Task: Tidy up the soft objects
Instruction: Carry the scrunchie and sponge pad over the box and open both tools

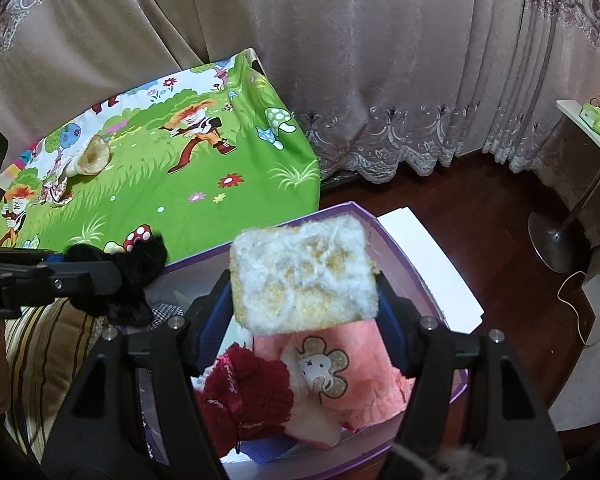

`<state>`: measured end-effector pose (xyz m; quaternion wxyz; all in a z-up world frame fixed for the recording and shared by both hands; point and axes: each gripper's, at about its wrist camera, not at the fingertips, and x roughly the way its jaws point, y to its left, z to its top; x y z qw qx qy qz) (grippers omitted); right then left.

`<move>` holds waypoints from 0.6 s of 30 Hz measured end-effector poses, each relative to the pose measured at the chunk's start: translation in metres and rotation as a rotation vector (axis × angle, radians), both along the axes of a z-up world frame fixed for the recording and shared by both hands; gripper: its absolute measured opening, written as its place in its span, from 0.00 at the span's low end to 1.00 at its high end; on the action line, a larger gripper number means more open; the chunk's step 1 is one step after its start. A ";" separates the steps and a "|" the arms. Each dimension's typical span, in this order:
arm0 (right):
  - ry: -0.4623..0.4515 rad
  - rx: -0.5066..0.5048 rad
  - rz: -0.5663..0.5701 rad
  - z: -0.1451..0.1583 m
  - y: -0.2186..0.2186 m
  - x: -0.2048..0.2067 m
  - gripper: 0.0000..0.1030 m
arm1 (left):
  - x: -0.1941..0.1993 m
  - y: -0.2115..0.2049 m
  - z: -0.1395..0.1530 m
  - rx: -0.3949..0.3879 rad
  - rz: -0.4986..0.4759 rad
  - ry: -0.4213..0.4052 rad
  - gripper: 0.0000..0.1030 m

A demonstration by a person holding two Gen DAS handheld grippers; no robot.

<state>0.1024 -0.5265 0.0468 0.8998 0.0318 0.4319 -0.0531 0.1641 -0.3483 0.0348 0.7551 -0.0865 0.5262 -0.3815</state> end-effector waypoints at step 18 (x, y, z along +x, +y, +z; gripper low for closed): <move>-0.014 0.009 0.029 0.009 0.026 0.015 0.81 | 0.032 0.078 0.018 -0.009 0.189 -0.040 0.56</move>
